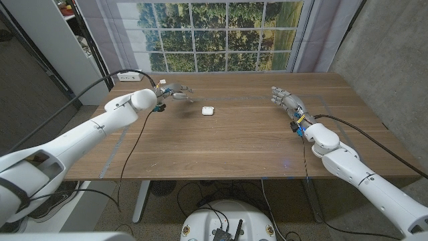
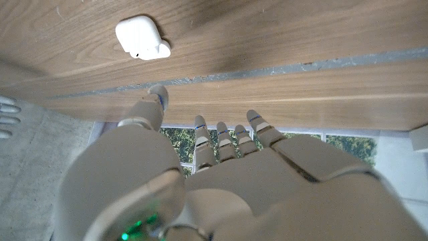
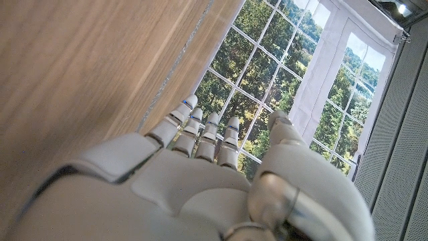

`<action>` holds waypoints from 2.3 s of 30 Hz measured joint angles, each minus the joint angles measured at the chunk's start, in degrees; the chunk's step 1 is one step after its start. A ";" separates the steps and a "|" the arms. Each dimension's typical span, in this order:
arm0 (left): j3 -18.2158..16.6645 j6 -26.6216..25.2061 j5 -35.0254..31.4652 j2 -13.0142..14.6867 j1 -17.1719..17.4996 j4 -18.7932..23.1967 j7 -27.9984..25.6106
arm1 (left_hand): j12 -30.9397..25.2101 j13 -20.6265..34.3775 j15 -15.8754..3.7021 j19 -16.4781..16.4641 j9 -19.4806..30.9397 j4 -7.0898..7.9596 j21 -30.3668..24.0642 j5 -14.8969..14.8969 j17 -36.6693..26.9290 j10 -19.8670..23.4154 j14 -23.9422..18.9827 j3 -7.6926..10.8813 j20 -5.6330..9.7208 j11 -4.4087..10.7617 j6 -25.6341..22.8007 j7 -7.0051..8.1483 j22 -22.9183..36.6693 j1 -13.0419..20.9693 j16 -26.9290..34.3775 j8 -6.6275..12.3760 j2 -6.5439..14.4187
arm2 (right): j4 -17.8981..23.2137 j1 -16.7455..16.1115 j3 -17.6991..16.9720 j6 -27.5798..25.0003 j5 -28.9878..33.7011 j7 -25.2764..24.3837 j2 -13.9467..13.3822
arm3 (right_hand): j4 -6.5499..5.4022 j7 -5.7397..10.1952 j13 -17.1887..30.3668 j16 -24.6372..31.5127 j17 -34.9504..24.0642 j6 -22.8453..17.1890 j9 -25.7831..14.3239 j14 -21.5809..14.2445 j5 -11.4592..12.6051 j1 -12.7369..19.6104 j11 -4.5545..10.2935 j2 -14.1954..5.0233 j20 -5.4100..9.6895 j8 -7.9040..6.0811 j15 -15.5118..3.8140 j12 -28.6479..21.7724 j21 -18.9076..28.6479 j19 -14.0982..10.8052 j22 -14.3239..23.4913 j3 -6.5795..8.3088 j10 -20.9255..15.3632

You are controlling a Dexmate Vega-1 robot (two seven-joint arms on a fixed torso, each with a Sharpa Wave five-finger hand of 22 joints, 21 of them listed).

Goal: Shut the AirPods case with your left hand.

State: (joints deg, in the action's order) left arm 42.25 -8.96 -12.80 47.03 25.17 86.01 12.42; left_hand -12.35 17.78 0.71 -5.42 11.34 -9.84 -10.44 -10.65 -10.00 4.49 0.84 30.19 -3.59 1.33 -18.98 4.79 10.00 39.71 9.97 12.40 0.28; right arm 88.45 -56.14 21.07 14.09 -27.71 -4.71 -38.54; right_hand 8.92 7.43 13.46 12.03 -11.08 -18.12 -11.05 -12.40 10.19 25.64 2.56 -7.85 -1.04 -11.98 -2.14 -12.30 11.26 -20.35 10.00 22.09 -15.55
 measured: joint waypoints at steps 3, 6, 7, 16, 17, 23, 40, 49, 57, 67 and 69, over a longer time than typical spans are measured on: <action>1.84 -0.81 -4.09 -0.03 -2.32 0.84 2.46 | 0.00 0.20 -0.12 0.34 0.00 -0.05 0.00 -0.60 0.00 -0.29 0.11 -0.87 0.14 0.30 -0.24 0.65 0.00 -0.08 0.00 0.25 -1.73 | 0.32 -0.55 -0.28 0.10 -0.53 0.00 -0.11 | -0.48 0.00 0.00 0.00 0.00 0.00 -0.30 0.00 0.00 -0.47 0.00 0.47 -0.18 0.00 0.00 0.00 0.00 0.18 0.00 -0.62 0.00; 3.04 -2.25 -8.44 -0.30 -3.86 1.67 5.37 | 0.00 0.05 -0.31 0.72 0.00 0.12 0.00 -1.04 0.00 -0.61 0.31 -1.67 -0.08 0.00 -0.56 0.93 0.00 -0.18 0.00 0.44 -2.94 | 0.54 -0.96 -0.49 0.12 -0.86 0.10 -0.27 | -0.82 0.00 0.21 0.00 -0.18 0.00 -0.30 0.00 -0.24 -0.98 -0.31 0.98 -0.18 0.00 0.00 0.00 0.00 0.17 0.00 -0.96 -0.31; 3.58 -2.39 -8.81 -0.48 -4.49 1.98 5.58 | 0.00 0.02 -0.31 0.72 0.00 0.21 0.00 -1.23 0.00 -0.62 0.31 -2.10 -0.08 0.00 -0.80 0.71 0.00 -0.02 0.00 0.44 -3.49 | 0.56 -1.02 -0.52 0.12 -1.03 0.22 -0.29 | -0.95 0.00 0.27 0.00 -0.25 0.00 -0.30 0.00 -0.24 -0.99 -0.31 0.99 -0.18 0.00 0.00 0.00 0.00 0.18 0.00 -1.09 -0.31; 7.26 -5.84 -17.98 -2.81 -8.94 3.56 13.14 | 0.00 -0.24 -0.22 0.93 -0.08 0.39 0.00 -2.67 0.01 -1.58 1.04 -3.60 -0.29 -0.47 -2.90 -0.21 0.00 0.49 0.22 0.76 -5.33 | 0.29 -1.39 -0.82 0.13 -2.57 1.92 -0.45 | -1.26 -0.21 0.26 0.00 -0.26 0.21 -0.29 0.00 -0.24 -1.67 -0.31 1.67 -0.18 0.00 0.00 0.00 0.00 0.18 0.00 -1.72 -0.31; 7.62 -6.22 -18.82 -3.13 -9.36 3.57 14.10 | 0.00 -0.24 -0.31 0.98 -0.12 0.52 0.00 -2.80 0.01 -1.60 1.12 -3.82 -0.34 -0.45 -3.15 -0.44 0.00 0.59 0.22 0.76 -5.46 | 0.04 -1.38 -0.82 0.17 -2.77 2.18 -0.45 | -1.26 -0.19 0.26 0.00 -0.26 0.23 -0.29 0.00 -0.24 -1.67 -0.31 1.67 -0.18 0.00 0.00 0.00 0.00 0.18 0.00 -1.72 -0.30; 9.56 -7.16 -22.27 -5.09 -11.51 3.17 18.35 | 0.00 -0.63 0.01 1.13 -0.15 1.06 0.00 -3.89 0.01 -2.36 1.44 -5.48 -0.49 -1.13 -5.02 -2.27 0.00 0.62 0.22 0.76 -6.91 | -1.60 -1.14 -0.83 1.24 -3.92 3.85 0.06 | -1.50 0.01 0.26 0.00 -0.26 0.43 -0.29 0.00 -0.24 -1.67 -0.31 1.67 -0.18 0.33 0.00 0.00 0.00 0.18 -0.01 -1.95 -0.30; 13.16 -10.11 -27.50 -9.91 -13.77 0.27 22.32 | -0.46 -1.57 -0.08 0.88 -0.69 1.45 -0.68 -5.69 0.01 -1.20 0.63 -6.65 -0.72 -1.01 -7.58 -1.41 0.00 1.48 0.63 0.69 -7.05 | -2.69 -3.32 -1.93 3.89 -5.85 5.40 0.41 | -1.58 -0.24 0.32 0.19 -0.25 0.73 -0.28 0.00 -0.24 -1.67 -0.59 1.66 -0.17 0.33 0.00 -0.22 0.00 0.18 -0.01 -2.35 -0.58; 14.47 -10.87 -28.55 -11.93 -13.26 -1.78 20.31 | -0.80 -1.87 -0.72 0.06 -0.69 1.70 -0.88 -6.14 0.01 -0.49 -0.36 -6.89 -0.51 -0.30 -7.91 -1.11 -0.01 2.32 0.85 0.29 -6.21 | -1.92 -5.28 -3.07 5.09 -6.55 4.78 -0.03 | -1.58 0.04 0.54 0.27 -0.25 1.02 -0.28 0.00 -0.23 -1.67 -0.63 1.67 -0.17 0.33 0.00 -0.42 0.00 0.18 -0.01 -2.35 -1.03; 15.32 -10.66 -28.63 -13.18 -13.24 -3.69 18.95 | -1.01 -2.17 -0.74 -0.26 -0.68 2.03 -0.88 -6.56 0.01 0.36 -0.81 -7.22 -0.20 -0.07 -8.96 -0.07 -0.01 2.99 0.84 0.23 -5.54 | -1.80 -6.41 -3.69 5.73 -6.93 4.55 -0.12 | -1.53 0.04 0.53 0.25 -0.24 1.02 -0.28 0.00 -0.23 -1.67 -0.63 1.66 -0.17 0.33 0.00 -0.41 0.00 0.18 -0.01 -2.40 -1.03; 17.04 -9.21 -27.47 -15.91 -14.69 -8.68 17.99 | -1.01 -2.64 -0.81 -0.78 -0.68 2.41 -1.22 -6.59 0.01 0.54 -1.07 -7.60 -0.28 0.11 -10.00 2.00 -0.01 3.89 0.84 0.24 -4.64 | -1.70 -7.76 -4.62 6.48 -7.59 4.17 -0.31 | -1.34 0.04 0.53 0.24 -0.24 1.01 -0.28 0.00 -0.23 -1.97 -0.63 1.35 -0.38 0.33 0.00 -0.63 0.00 -0.03 -0.01 -2.59 -1.03; 17.29 -8.98 -27.30 -16.26 -14.99 -9.34 17.89 | -1.01 -2.64 -0.81 -0.77 -0.68 2.41 -1.22 -6.59 0.01 0.74 -1.06 -7.60 -0.28 0.31 -10.00 2.00 -0.01 3.89 0.84 0.24 -4.64 | -1.67 -7.93 -4.72 6.48 -7.59 4.17 -0.33 | -1.34 0.04 0.52 0.24 -0.24 1.01 -0.28 0.00 -0.23 -1.97 -0.62 1.35 -0.38 0.33 0.00 -0.63 0.00 -0.03 -0.01 -2.59 -1.03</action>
State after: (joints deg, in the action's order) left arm 59.54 -17.94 -40.11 30.77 10.18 76.66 30.31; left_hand -13.35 15.14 -0.10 -6.19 10.66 -7.43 -11.66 -17.23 -9.99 5.23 -0.22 22.59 -3.87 1.64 -28.98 6.79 10.00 43.60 10.82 12.63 -4.36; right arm 86.78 -64.07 16.36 20.57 -35.30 -0.53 -38.87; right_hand 7.57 7.47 13.99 12.28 -11.33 -17.11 -11.33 -12.40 9.96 23.66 1.93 -6.50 -1.43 -11.65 -2.14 -12.93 11.25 -20.39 9.99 19.51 -16.57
